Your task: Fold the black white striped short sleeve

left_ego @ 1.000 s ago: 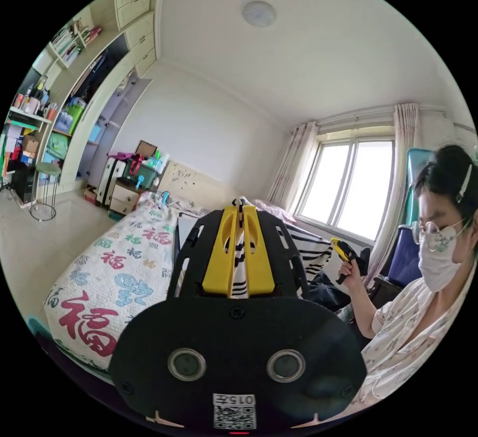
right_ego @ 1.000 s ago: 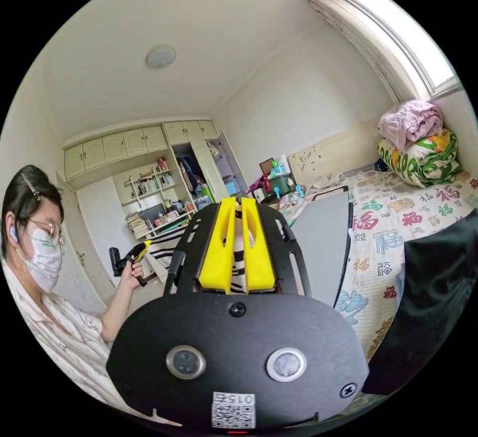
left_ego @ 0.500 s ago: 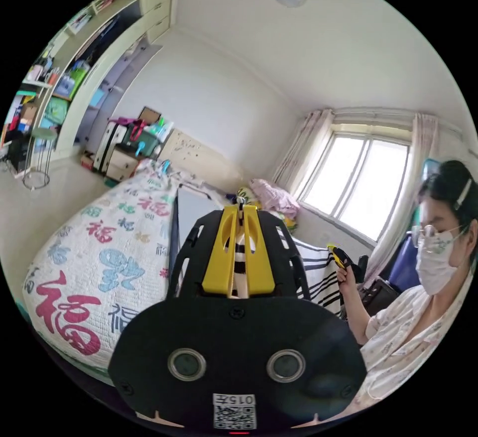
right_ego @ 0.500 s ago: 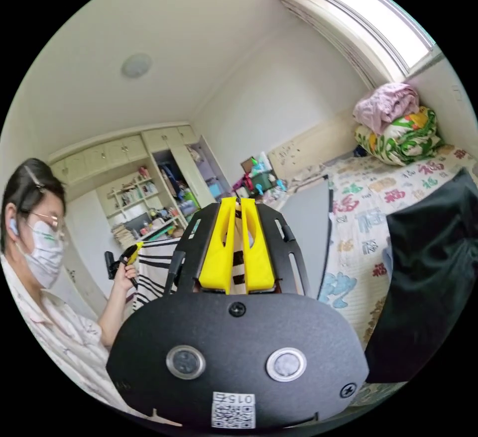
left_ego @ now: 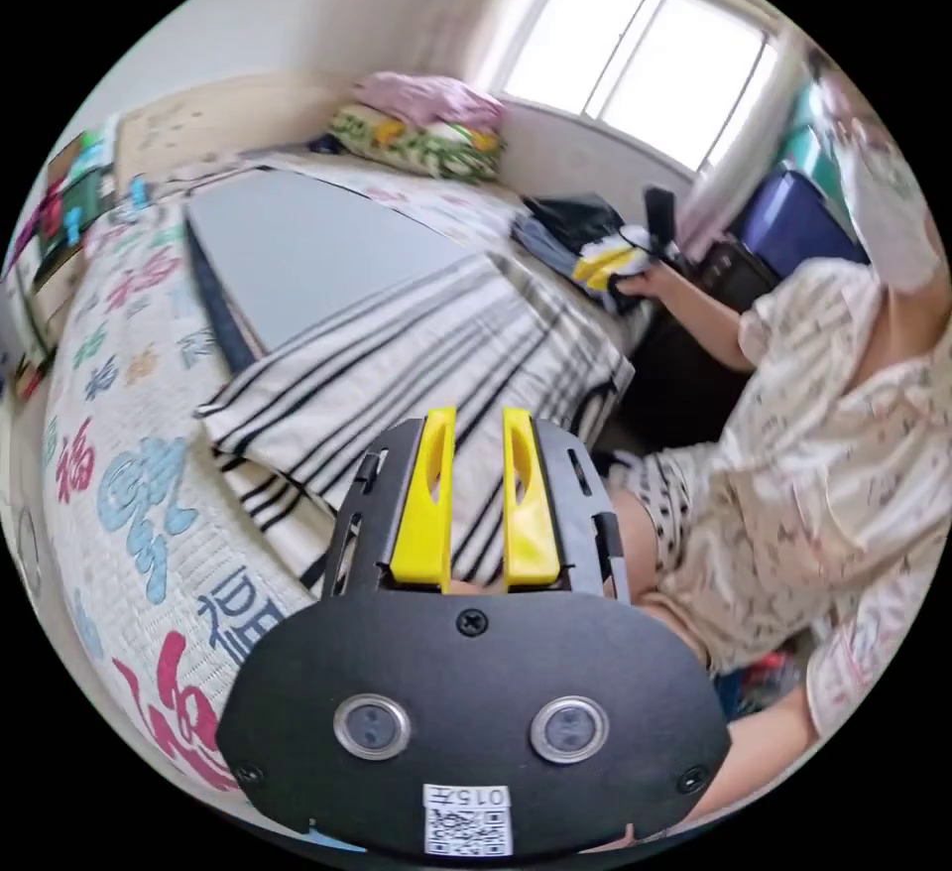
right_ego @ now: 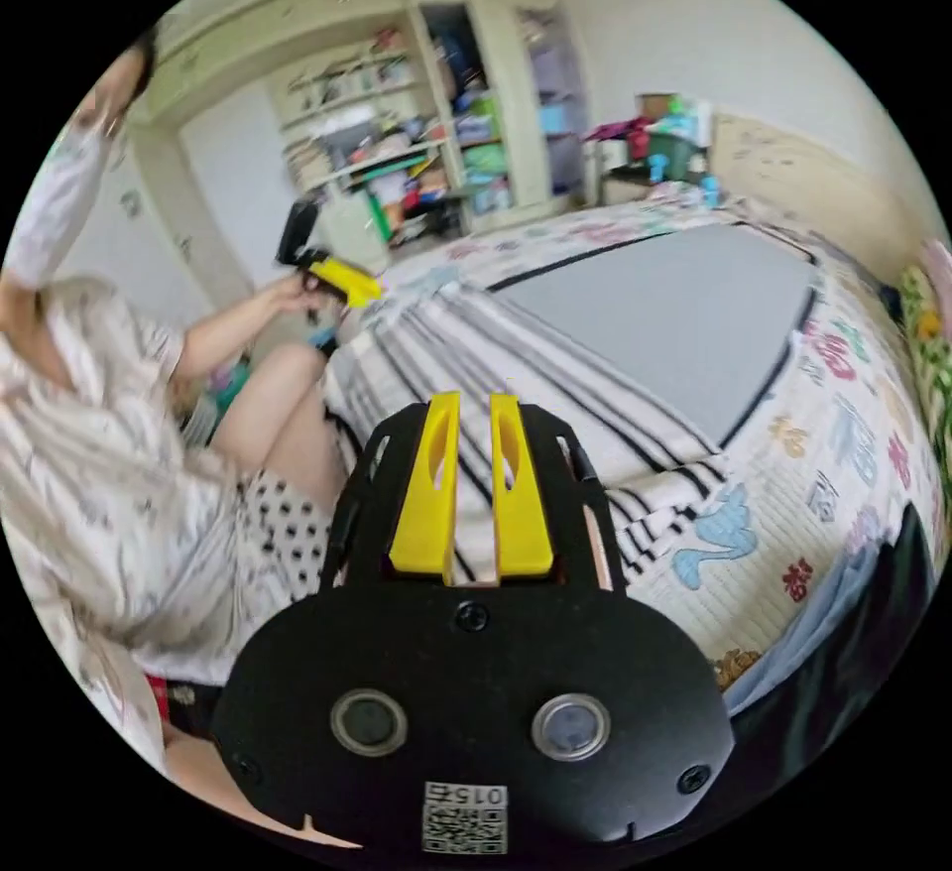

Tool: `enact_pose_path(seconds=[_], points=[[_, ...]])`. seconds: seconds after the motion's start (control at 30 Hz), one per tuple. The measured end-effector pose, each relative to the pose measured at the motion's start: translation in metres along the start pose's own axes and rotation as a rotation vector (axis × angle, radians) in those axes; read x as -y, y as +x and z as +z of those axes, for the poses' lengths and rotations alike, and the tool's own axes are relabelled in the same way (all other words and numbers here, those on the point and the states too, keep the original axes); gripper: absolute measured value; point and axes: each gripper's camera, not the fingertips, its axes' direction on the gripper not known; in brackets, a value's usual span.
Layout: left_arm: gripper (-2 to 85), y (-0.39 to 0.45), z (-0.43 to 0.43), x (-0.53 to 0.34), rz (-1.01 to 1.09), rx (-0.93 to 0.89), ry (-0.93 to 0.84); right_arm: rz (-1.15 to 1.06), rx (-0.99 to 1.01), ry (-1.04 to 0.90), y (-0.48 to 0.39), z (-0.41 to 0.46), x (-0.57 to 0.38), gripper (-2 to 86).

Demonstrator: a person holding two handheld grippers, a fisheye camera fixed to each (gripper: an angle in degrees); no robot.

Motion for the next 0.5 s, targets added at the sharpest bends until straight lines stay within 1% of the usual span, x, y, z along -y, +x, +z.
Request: enact_pose_path(seconds=[0.03, 0.07, 0.1, 0.13, 0.2, 0.27, 0.37, 0.43, 0.5], points=[[8.1, 0.02, 0.017, 0.004, 0.081, -0.045, -0.075, -0.076, 0.05, -0.072, -0.024, 0.017, -0.021, 8.0], [8.2, 0.029, 0.025, 0.006, 0.117, -0.064, -0.11, -0.103, 0.073, -0.104, -0.034, 0.025, -0.032, 8.6], [8.6, 0.046, 0.042, 0.011, 0.171, -0.092, -0.182, -0.137, 0.113, -0.166, -0.051, 0.042, -0.053, 9.1], [9.0, 0.059, 0.059, 0.016, 0.2, -0.095, -0.241, -0.148, 0.149, -0.211, -0.061, 0.056, -0.073, 9.4], [9.8, 0.075, 0.083, 0.023, 0.226, -0.098, -0.301, -0.14, 0.188, -0.243, -0.067, 0.071, -0.098, 9.6], [11.1, 0.088, 0.105, 0.03, 0.242, -0.107, -0.345, -0.131, 0.175, -0.267, -0.071, 0.081, -0.118, 10.1], [11.9, 0.112, 0.136, 0.04, 0.286, -0.097, -0.398, -0.175, 0.107, -0.327, -0.083, 0.092, -0.141, 11.5], [12.0, 0.125, 0.159, 0.049, 0.299, -0.057, -0.445, -0.21, 0.092, -0.396, -0.089, 0.104, -0.156, 11.5], [11.5, 0.133, 0.176, 0.056, 0.304, -0.014, -0.478, -0.213, 0.072, -0.403, -0.089, 0.108, -0.166, 10.2]])
